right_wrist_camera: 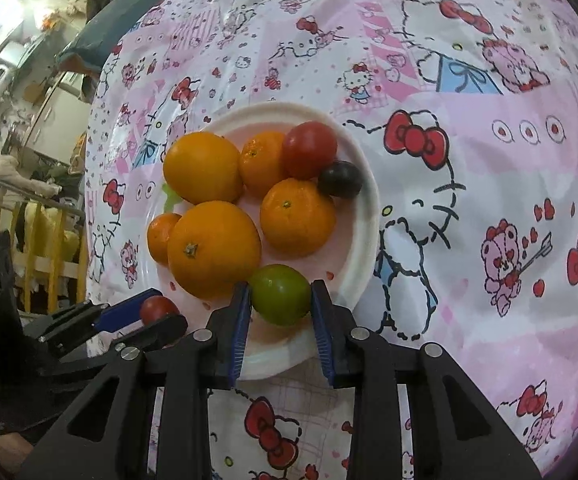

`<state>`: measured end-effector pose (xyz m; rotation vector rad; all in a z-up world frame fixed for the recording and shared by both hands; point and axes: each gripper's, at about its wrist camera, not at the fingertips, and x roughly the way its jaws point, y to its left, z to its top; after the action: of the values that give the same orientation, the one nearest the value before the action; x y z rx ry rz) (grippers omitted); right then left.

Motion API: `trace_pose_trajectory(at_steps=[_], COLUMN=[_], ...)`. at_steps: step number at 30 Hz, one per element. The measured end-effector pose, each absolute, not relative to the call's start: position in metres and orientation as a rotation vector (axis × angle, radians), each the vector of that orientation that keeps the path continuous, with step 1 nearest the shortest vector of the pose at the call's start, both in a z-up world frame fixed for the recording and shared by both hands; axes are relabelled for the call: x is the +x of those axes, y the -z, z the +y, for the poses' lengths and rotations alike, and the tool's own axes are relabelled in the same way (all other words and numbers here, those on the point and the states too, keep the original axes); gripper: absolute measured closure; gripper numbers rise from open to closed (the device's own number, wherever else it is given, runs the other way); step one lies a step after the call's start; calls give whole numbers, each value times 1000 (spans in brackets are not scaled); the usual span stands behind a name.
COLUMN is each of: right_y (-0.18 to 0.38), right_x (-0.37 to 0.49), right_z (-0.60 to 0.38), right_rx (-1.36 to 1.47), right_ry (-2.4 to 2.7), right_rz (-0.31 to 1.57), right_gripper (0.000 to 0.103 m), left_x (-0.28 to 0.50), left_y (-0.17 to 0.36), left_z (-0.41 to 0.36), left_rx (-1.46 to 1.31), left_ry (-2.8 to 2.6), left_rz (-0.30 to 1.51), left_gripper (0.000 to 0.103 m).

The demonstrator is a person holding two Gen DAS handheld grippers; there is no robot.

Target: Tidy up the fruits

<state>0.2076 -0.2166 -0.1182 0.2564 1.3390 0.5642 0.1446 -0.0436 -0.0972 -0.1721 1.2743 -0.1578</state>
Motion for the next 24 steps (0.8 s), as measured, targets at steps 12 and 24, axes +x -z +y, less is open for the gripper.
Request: trace_pose_trajectory(at_steps=[12,24], right_y=[69,15], right_x=[197,128], right_z=[-225,-252], right_rx=[246,299], right_ry=[-550,-472], right_rz=[1207,1000], right_gripper=[26,7], left_x=[134,86], left_y=[59,13], left_z=[-38,6], left_rx=[-157,-164], left_ry=[132,3], left_rz=[1147,1025], left_gripper=[27,22])
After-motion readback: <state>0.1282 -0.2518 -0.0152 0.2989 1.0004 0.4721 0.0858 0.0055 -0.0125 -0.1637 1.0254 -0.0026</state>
